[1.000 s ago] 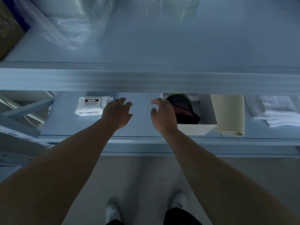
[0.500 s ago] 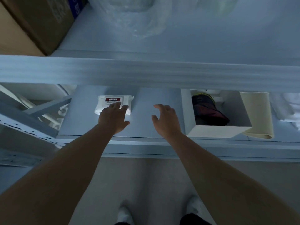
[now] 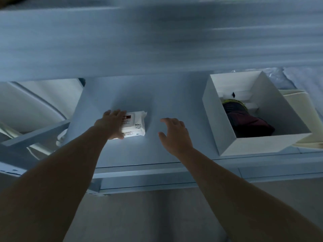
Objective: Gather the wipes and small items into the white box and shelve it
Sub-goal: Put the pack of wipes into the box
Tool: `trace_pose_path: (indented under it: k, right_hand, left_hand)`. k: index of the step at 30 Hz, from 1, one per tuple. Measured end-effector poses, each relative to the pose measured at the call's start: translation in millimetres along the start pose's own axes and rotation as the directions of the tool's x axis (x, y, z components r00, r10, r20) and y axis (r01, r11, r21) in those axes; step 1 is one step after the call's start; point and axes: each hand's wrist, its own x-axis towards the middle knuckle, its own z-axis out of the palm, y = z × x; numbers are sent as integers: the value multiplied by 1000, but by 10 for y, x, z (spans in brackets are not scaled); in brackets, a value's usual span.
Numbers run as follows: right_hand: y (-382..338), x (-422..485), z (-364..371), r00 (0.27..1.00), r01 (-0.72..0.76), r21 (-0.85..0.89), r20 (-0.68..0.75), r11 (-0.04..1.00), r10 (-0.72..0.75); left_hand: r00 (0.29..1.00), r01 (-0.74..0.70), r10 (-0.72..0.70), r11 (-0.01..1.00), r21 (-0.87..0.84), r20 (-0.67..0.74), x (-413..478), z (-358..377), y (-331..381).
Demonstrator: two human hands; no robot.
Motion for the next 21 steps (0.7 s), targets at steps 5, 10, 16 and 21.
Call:
trace_pose_path:
  k: [5, 10, 16, 21]
  right_hand:
    - [-4, 22, 99, 1000, -23, 25, 0, 999, 23]
    - [-5, 52, 108, 979, -196, 280, 8, 940, 202]
    - [-6, 3, 19, 947, -310, 417, 53, 854, 317]
    - [-47, -90, -202, 895, -421, 627, 170, 656, 413]
  left_hand:
    - [993, -65, 56, 995, -81, -108, 69, 106, -30]
    - [984, -104, 86, 988, -111, -154, -15, 152, 6]
    - [978, -138, 105, 973, -183, -182, -235, 139, 224]
    - [981, -120, 87, 975, -188, -175, -483, -45, 415]
